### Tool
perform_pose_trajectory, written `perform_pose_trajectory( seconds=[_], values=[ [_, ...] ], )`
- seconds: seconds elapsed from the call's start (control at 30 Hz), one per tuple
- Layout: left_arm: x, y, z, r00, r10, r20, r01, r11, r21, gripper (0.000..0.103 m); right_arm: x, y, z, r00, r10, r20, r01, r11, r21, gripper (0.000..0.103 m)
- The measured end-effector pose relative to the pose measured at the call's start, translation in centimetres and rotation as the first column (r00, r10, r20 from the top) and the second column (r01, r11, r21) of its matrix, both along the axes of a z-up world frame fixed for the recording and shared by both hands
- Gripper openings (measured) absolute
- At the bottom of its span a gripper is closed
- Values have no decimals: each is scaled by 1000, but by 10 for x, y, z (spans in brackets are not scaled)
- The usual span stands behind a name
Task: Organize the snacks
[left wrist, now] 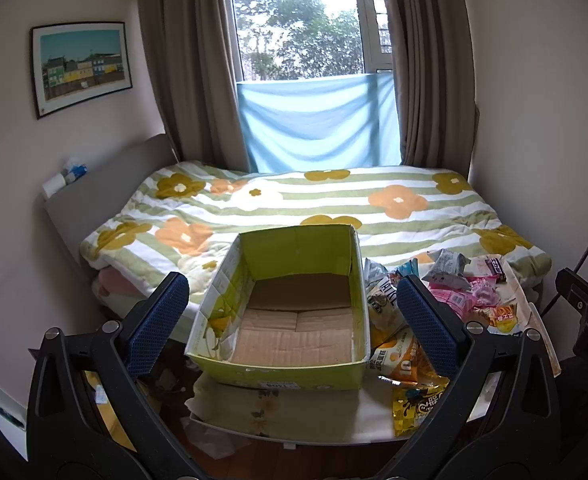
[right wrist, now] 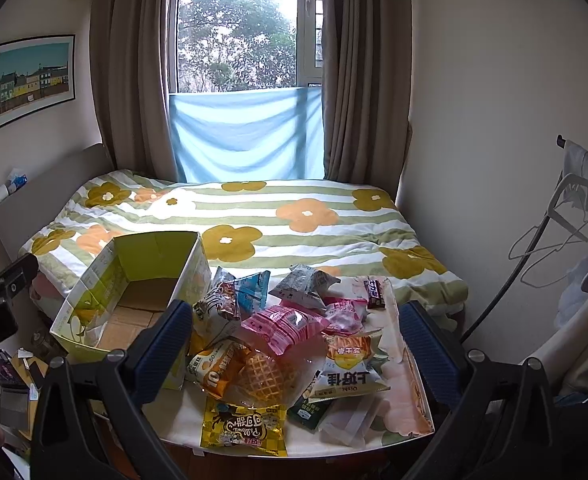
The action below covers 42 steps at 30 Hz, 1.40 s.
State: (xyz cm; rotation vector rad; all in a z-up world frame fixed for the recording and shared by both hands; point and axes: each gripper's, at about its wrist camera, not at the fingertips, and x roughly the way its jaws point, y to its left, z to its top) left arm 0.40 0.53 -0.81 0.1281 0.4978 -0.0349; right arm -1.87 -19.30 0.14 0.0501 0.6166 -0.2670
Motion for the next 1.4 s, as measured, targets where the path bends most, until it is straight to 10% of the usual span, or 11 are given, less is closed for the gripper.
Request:
perform_pose_trajectory(
  seconds=[0.63, 1.4],
  values=[
    [40, -28, -49, 964, -154, -215, 168, 985, 49, 103, -9, -34, -33, 988, -98, -119, 103, 994, 37, 102],
    [41, -152, -241, 787, -118, -606, 79, 993, -91, 103, 47, -148, -181, 923, 102, -371, -17, 974, 226, 102]
  ],
)
